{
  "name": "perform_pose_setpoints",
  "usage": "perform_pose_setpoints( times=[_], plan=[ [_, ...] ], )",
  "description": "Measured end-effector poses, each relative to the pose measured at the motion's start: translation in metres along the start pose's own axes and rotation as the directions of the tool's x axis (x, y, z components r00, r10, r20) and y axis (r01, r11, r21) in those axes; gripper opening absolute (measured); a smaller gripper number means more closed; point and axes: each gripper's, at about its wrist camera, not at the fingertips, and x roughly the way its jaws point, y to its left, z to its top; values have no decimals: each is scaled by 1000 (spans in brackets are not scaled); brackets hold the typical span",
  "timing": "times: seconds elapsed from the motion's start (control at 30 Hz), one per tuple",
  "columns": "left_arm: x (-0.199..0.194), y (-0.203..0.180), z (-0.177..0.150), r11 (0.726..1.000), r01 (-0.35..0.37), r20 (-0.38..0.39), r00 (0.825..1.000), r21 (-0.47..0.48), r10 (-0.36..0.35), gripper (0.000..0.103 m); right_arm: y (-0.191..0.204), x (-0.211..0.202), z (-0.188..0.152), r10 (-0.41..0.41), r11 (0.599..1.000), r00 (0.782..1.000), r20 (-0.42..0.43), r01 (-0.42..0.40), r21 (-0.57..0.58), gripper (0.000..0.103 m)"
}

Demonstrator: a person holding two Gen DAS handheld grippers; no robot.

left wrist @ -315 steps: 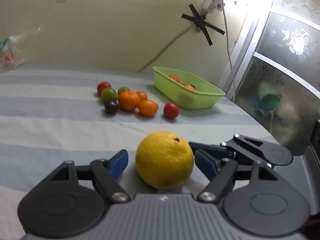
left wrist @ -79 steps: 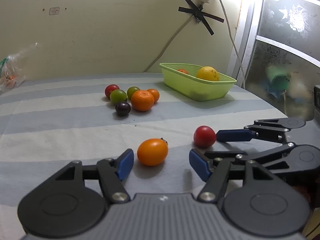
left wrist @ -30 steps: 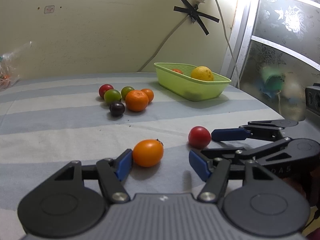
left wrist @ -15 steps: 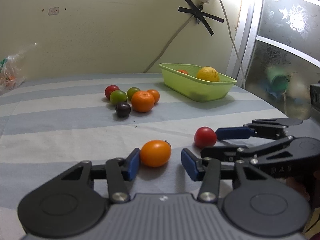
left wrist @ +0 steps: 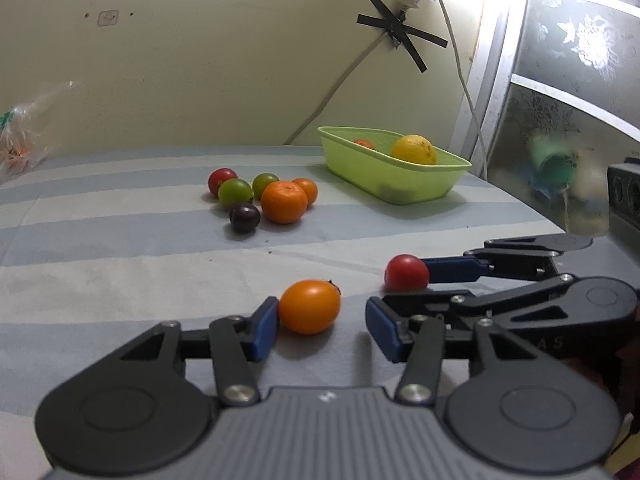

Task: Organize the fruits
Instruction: 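Hold the open left tool around an orange tomato while the right tool surrounds a red tomato, then close the left tool on the orange tomato while the right tool grasps the red tomato, then carry both tomatoes over the green basket and open both tools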

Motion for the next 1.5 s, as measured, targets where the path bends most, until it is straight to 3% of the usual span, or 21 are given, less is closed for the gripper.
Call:
perform_pose_setpoints(
  times=[0.1, 0.2, 0.23, 0.27, 0.47, 0.63, 0.77, 0.93, 0.97, 1.03, 1.1, 1.3, 1.5],
  plan=[
    [0, 1, 0, 1000, 5, 0, 1000, -9, -5, 48, 0, 0, 0, 8, 1000, 1000, -1, -8, -1, 49],
    [-1, 1, 0, 1000, -9, 4, 1000, -15, 9, 40, 0, 1, 1, 11, 1000, 1000, -2, -11, -20, 47],
    [-1, 2, 0, 1000, -16, 6, 1000, -24, 16, 34, 1, 1, 1, 5, 1000, 1000, -1, -5, -29, 40],
    [-1, 5, 0, 999, -12, 5, 1000, -40, 12, 34, 1, 0, 1, -6, 999, 1000, 3, 7, -37, 33],
    [6, 7, 23, 991, 75, 41, 997, -115, -71, 33, -23, -14, 10, -37, 999, 995, 96, 35, 18, 31],
    [34, -23, 77, 991, 125, 109, 987, -50, -119, 34, -54, -24, 34, -163, 987, 958, 235, 161, 25, 31],
    [74, -46, 115, 988, 155, 111, 982, -18, -152, 34, -92, -19, 40, -275, 961, 926, 258, 258, 98, 31],
    [127, -61, 137, 987, 157, 73, 985, -21, -155, 34, -117, -9, 34, -335, 939, 915, 227, 304, 160, 32],
    [136, -63, 139, 989, 148, 62, 987, -17, -147, 35, -119, -10, 34, -331, 940, 916, 228, 298, 168, 35],
    [148, -66, 138, 993, 117, 42, 992, -15, -116, 35, -121, -13, 33, -344, 934, 908, 239, 306, 183, 50],
    [153, -62, 137, 991, 128, 23, 992, -46, -127, 37, -122, -14, 33, -343, 935, 905, 250, 303, 186, 50],
    [106, -35, 134, 992, 110, 110, 989, -66, -102, 38, -116, -26, 28, -328, 941, 894, 306, 281, 189, 50],
    [41, 35, 112, 985, -19, 179, 983, -170, 49, 38, -100, -30, 26, -196, 977, 924, 328, 156, 146, 50]
  ],
)
